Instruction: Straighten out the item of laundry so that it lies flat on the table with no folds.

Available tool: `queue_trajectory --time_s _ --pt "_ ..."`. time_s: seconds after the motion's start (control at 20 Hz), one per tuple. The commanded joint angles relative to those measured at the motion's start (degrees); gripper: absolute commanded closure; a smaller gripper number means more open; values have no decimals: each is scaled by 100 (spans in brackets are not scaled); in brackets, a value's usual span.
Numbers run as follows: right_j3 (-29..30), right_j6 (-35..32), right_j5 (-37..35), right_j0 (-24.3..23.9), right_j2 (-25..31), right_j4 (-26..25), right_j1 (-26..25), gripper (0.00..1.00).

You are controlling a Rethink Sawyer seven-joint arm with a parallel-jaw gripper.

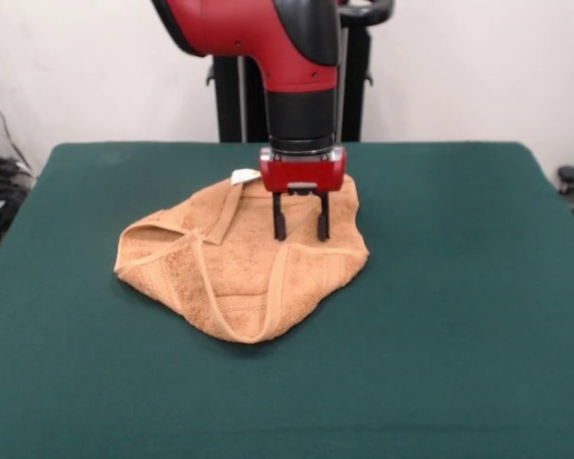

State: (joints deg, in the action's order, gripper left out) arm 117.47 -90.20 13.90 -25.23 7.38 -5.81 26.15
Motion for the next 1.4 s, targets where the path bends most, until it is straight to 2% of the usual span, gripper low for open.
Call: queue_trajectory --time_s 0.05,0.25,0.4,0.5,0.65,0.85,0.95,1.1,1.3,1.4 --pt "-120 -1511 -406 223 639 591 202 0" --pt "-179 -1491 -426 269 617 705 284 0" --pt "-150 -1562 -78 205 716 626 236 0" --pt "-139 -1601 542 173 772 354 233 0" --pt "105 -1818 1225 322 633 310 388 0" --pt "443 -2063 2750 663 359 254 502 0" --pt "494 -2060 3115 789 262 287 416 0" --pt "462 -2040 2927 724 342 323 214 0" --pt "303 -2003 3054 617 409 130 -79 0" --pt "322 -1851 2345 533 512 208 -41 0"
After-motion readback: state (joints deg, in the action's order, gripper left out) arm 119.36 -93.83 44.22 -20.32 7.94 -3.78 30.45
